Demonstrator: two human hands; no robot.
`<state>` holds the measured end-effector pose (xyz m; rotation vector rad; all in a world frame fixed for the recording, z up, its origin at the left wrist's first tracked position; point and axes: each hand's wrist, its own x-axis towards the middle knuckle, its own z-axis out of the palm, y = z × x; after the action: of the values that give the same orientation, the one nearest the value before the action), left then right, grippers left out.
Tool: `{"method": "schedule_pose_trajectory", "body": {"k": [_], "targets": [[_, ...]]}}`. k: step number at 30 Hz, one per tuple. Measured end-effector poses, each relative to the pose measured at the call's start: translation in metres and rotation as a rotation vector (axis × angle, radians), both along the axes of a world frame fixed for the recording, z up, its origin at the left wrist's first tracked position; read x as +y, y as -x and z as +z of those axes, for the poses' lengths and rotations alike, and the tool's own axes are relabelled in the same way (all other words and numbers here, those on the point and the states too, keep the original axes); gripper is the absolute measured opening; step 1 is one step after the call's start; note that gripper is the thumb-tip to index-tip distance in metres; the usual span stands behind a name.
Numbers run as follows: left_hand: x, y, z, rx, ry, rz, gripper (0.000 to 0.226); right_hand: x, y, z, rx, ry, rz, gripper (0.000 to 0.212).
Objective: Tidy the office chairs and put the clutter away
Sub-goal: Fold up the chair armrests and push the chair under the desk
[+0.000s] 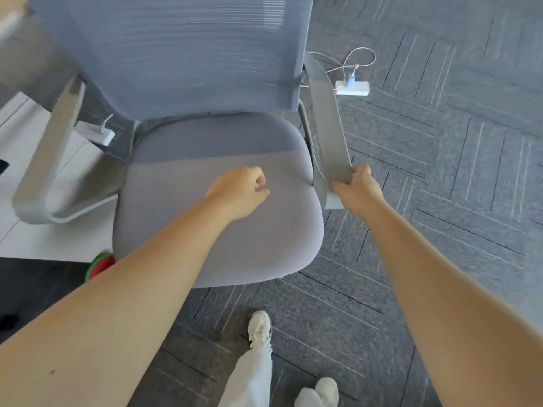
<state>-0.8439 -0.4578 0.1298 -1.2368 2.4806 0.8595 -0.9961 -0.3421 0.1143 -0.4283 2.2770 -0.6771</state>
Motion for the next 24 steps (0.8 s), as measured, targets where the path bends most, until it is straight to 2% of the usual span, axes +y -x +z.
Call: {"method": "schedule_pose_trajectory", "body": {"k": [6, 11, 15, 24], "targets": [[0.045, -0.029, 0.013, 0.022, 0.056, 0.079, 0.027, 0.03, -0.038, -0.002, -0.107, 0.033, 0.05, 0.043], [0.103, -0.061, 0.019, 0.028, 0.112, 0.172, 0.03, 0.074, -0.07, 0.001, -0.163, 0.033, 0.308, 0.038], [0.141, -0.068, 0.044, 0.066, 0.118, 0.193, 0.029, 0.113, -0.062, 0.037, -0.044, 0.071, 0.376, 0.038], [0.159, -0.031, 0.144, 0.257, 0.172, 0.176, 0.031, 0.143, -0.019, 0.15, 0.226, 0.213, 0.224, 0.035]]}}
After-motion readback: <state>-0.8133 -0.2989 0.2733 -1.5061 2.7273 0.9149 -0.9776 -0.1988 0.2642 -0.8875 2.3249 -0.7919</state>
